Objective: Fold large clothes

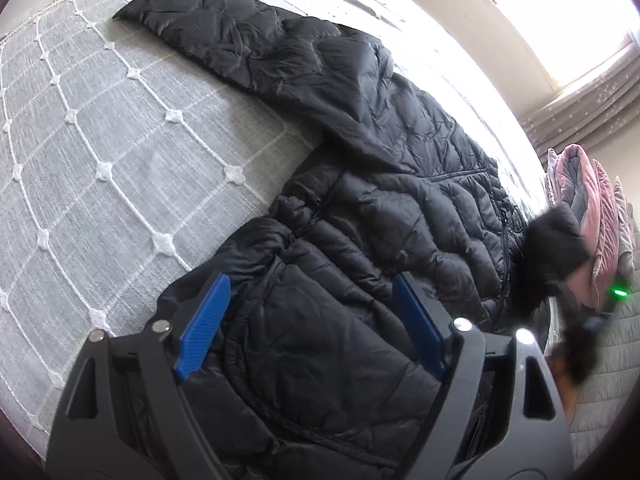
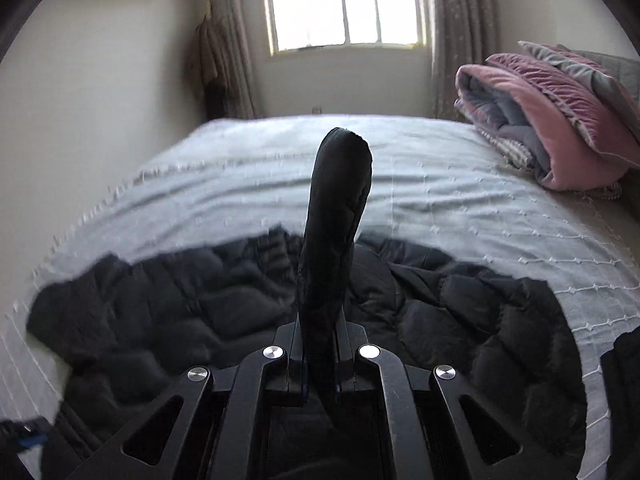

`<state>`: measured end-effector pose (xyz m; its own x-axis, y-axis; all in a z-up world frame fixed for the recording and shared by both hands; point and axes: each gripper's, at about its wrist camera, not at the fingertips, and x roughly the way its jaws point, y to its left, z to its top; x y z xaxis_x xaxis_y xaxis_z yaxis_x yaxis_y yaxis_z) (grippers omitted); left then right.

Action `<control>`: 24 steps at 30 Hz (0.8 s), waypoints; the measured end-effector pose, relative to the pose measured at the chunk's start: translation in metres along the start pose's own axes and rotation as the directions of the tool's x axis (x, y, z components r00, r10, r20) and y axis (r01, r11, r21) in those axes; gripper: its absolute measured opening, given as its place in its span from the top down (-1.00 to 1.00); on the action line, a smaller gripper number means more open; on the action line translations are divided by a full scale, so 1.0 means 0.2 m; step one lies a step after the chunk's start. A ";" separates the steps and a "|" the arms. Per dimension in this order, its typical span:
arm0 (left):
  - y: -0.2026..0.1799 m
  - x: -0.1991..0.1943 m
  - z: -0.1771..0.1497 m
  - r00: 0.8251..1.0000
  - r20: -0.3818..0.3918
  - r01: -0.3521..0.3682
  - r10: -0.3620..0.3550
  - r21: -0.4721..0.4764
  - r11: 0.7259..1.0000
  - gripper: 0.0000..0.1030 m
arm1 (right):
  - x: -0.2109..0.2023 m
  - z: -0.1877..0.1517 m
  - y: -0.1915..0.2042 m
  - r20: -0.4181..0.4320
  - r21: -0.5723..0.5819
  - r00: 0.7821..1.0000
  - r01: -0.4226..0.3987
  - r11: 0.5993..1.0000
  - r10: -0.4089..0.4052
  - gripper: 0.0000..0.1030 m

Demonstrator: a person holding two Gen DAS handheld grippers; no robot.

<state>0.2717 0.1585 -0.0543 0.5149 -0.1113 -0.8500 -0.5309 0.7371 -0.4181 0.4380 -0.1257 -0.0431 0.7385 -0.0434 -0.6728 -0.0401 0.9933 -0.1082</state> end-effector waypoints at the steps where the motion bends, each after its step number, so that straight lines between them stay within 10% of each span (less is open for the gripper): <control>1: 0.00 0.00 0.00 1.000 -0.003 0.005 -0.005 0.000 1.000 -0.62 | 0.06 -0.06 0.04 -0.061 -0.038 0.998 0.001 0.999 -0.003 0.84; 10: 0.01 0.00 0.00 0.999 -0.024 0.036 -0.037 -0.017 0.999 -0.62 | 0.08 -0.28 0.19 -0.183 -0.097 0.980 -0.097 0.990 0.078 0.39; 14: 0.01 0.00 0.01 0.999 -0.020 0.037 -0.037 -0.018 0.999 -0.62 | 0.04 -0.25 0.14 -0.201 -0.008 0.959 -0.207 0.978 0.201 -0.23; 19: 0.00 0.01 0.01 0.999 -0.021 0.043 -0.043 -0.002 0.999 -0.62 | -0.06 -0.25 0.12 -0.164 0.176 0.912 -0.347 0.921 0.375 -0.26; 24: 0.04 0.01 0.05 0.999 -0.018 0.037 -0.037 -0.022 0.999 -0.62 | -0.26 -0.28 0.13 -0.141 0.219 0.917 -0.338 0.916 0.372 -0.27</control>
<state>0.2752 0.1716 -0.0568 0.5217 -0.1508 -0.8397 -0.5264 0.7177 -0.4559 0.3610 -0.1044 -0.0512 0.5675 0.3146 -0.7609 -0.1388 0.9475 0.2882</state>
